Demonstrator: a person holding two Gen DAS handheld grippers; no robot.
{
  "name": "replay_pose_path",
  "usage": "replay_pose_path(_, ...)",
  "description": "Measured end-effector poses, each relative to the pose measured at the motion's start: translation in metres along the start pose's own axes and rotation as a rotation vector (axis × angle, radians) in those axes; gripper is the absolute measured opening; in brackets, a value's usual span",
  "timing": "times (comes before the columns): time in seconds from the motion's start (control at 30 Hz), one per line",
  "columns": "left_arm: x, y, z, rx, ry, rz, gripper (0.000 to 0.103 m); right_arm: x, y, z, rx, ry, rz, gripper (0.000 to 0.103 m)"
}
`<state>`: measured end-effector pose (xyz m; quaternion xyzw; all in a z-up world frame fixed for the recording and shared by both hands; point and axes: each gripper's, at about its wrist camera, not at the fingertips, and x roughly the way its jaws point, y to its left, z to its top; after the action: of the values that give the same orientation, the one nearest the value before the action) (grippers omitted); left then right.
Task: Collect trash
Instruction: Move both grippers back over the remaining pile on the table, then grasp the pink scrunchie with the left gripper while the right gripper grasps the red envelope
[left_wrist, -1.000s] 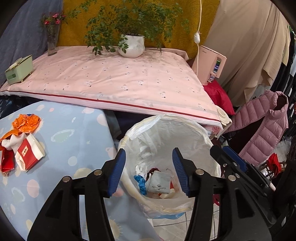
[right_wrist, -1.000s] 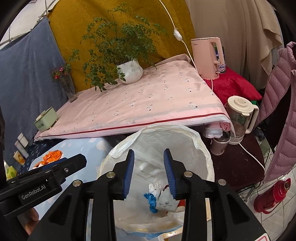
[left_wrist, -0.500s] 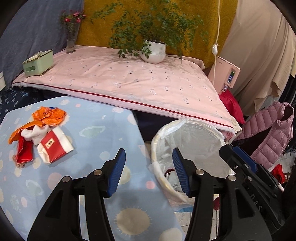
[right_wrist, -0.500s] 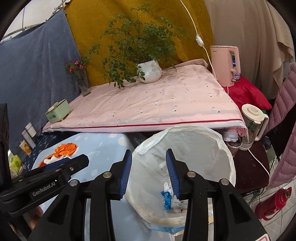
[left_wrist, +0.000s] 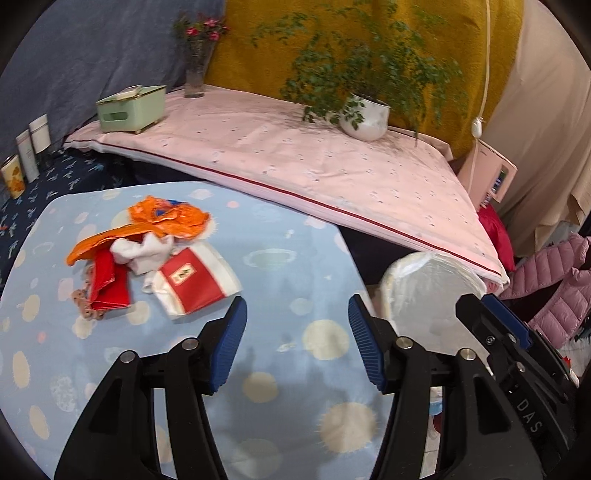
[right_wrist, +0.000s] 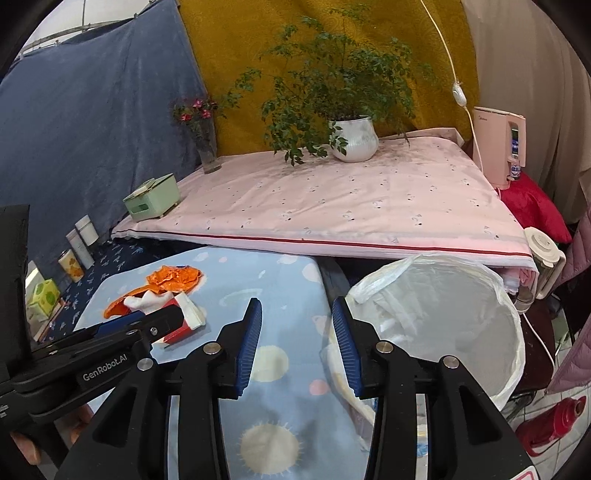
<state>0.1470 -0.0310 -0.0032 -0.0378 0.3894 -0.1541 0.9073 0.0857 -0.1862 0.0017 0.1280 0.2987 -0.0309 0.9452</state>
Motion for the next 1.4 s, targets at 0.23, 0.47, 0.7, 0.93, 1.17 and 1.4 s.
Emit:
replay_pose_path(0.23,-0.005,0.06,-0.002,-0.077,-0.005,0.059,0.061,0.013,0.04,-0.007,-0.042,0.032,0.042,0.041)
replay_pose_path(0.47,-0.01,0.127,-0.01,-0.163,0.003,0.116,0.065,0.031,0.084,-0.022,-0.087,0.076,0.09,0.041)
replay_pose_path(0.7,-0.01,0.196,-0.021,-0.232,0.019,0.185,0.065,0.053,0.135,-0.034,-0.132,0.124,0.148,0.041)
replay_pose_path(0.93,-0.004,0.252,-0.031,-0.279,0.038,0.22,0.065,0.081,0.191,-0.046,-0.165,0.17,0.229,0.041)
replay_pose_path(1.17,0.001,0.288,-0.034,-0.303,0.043,0.213,0.065,0.119,0.24,-0.057,-0.201,0.228,0.274,0.041)
replay_pose_path(1.4,0.006,0.312,-0.031,-0.341,0.031,0.185,0.065,0.153,0.259,-0.059,-0.187,0.265,0.288,0.038)
